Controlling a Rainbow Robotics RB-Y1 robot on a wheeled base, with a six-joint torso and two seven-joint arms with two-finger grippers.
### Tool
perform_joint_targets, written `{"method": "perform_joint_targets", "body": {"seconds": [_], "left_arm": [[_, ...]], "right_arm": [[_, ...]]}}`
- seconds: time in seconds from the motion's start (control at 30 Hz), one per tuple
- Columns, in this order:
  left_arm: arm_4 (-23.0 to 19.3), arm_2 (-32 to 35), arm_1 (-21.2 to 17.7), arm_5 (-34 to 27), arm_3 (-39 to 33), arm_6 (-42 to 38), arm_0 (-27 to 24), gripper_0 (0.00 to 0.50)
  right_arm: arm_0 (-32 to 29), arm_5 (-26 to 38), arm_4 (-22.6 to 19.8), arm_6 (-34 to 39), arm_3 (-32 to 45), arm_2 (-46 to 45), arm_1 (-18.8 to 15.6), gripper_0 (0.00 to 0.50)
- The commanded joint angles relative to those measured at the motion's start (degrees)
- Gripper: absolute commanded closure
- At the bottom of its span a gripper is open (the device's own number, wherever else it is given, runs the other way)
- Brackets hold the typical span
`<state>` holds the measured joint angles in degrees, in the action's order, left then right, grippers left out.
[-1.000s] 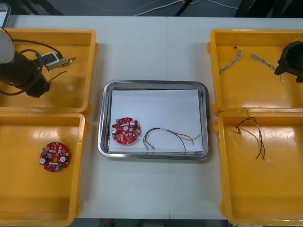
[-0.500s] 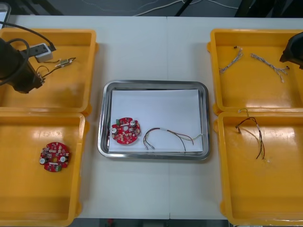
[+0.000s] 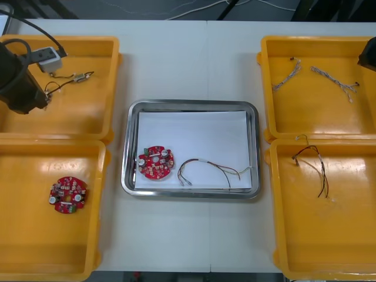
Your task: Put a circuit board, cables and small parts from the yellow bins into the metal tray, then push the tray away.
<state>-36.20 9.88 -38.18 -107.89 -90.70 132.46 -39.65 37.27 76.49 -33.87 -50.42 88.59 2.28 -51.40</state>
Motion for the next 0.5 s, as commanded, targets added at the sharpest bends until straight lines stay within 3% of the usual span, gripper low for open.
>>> {"method": "perform_joint_targets", "body": {"seconds": [0.03,0.5], "left_arm": [[-1.2,1.6,-2.3,-2.1,-4.7,-13.5,-0.3,0.500],[-3.5,-1.8,-2.2,-2.1,-12.4,-32.1,0.7,0.500]], "right_arm": [[-0.1,-5.5,3.4,-3.7,-2.6,3.3,-2.1,0.000],[-0.1,-17.6,3.7,-4.9,-10.7,4.1,0.1,0.000]]}}
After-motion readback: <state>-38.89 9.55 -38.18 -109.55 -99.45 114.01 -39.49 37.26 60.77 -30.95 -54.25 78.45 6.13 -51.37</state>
